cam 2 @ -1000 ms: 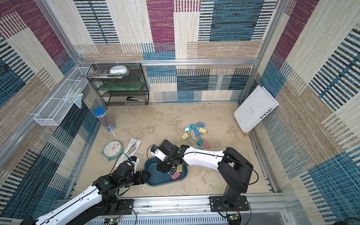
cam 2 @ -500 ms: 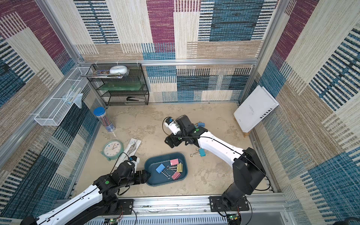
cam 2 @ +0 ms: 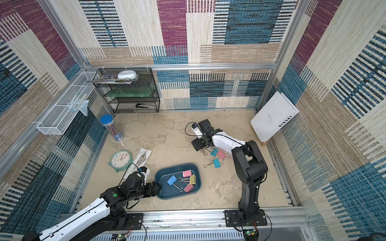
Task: Put the binder clips in the storage box
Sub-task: Pick up the binder clip at the center of the board.
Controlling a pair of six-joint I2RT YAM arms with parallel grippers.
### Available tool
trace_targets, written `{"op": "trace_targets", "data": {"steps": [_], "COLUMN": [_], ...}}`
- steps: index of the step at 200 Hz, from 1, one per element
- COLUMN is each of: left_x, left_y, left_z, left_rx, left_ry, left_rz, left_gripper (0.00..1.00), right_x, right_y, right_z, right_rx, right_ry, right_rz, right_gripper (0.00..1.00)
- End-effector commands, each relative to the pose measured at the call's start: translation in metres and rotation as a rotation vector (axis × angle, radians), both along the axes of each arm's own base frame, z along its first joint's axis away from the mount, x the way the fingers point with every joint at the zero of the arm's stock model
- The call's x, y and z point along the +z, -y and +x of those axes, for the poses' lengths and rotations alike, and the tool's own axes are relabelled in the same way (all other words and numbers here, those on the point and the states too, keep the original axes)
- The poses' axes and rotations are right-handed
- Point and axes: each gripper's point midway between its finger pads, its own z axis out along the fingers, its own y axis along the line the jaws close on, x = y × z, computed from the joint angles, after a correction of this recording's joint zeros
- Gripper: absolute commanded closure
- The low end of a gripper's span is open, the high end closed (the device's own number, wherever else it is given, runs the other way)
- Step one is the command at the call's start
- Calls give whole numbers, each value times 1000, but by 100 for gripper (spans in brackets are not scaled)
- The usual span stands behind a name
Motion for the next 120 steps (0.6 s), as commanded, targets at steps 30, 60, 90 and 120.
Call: {"op": "trace_targets", "data": {"steps": [30,60,90,120], "left_x": [-7,-7,-7,-6], "left_y": [-7,-8,-7,-8], "left_z": [-5,-5,-5,-5], "left_rx": [11,12,11,11], "left_ry": [-33,-34,-35,-31], "left_rz": [39,39,40,37], "left_gripper": [16,16,16,16], "right_x": [-15,-25,-31,-37], "right_y": [-13,-7,-9,-9], "right_z": [-6,-9,-8,-10], "right_rx": [62,41,41,36], "right_ry": [-54,-63,-83,-103], "right_rz": [39,10,11,16], "right_gripper": [8,10,14,24]}}
